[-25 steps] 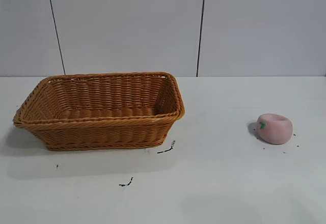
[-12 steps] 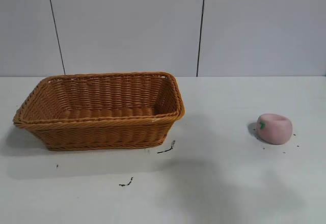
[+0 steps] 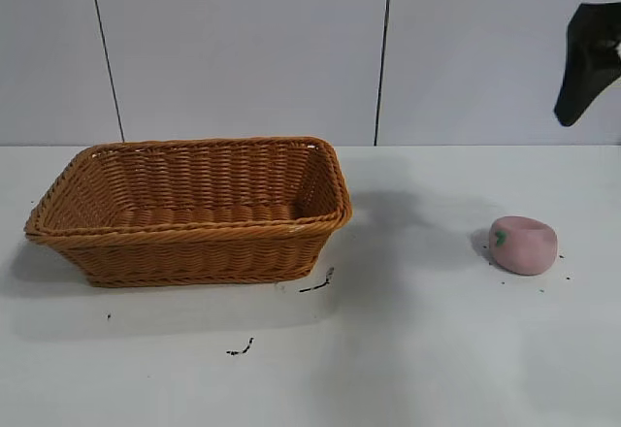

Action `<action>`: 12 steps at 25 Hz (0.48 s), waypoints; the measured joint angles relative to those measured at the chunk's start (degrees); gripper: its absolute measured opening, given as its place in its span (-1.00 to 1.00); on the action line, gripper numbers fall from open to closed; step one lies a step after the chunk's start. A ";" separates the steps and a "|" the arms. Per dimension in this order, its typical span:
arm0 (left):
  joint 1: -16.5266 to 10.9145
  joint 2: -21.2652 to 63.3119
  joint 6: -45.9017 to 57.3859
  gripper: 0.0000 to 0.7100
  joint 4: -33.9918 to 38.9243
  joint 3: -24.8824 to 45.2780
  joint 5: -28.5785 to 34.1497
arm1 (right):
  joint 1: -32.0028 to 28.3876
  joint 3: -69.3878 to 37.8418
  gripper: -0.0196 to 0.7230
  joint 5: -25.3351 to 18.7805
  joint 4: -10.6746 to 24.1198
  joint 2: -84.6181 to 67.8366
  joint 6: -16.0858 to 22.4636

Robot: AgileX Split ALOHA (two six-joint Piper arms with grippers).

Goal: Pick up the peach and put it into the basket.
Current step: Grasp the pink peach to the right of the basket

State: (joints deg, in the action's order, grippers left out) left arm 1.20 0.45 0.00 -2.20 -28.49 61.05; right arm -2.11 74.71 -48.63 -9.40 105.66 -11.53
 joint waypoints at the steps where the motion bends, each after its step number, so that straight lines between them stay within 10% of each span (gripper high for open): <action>1: 0.00 0.00 0.00 0.95 0.00 0.00 0.00 | 0.00 0.00 0.92 0.99 -0.02 0.94 -0.16; 12: 0.00 0.00 0.00 0.95 0.00 0.00 0.00 | 3.33 0.11 0.92 5.78 0.11 6.17 -1.07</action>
State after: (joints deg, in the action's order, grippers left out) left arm 1.20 0.45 0.00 -2.20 -28.49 61.05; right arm 1.21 74.82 -42.85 -9.29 111.83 -12.60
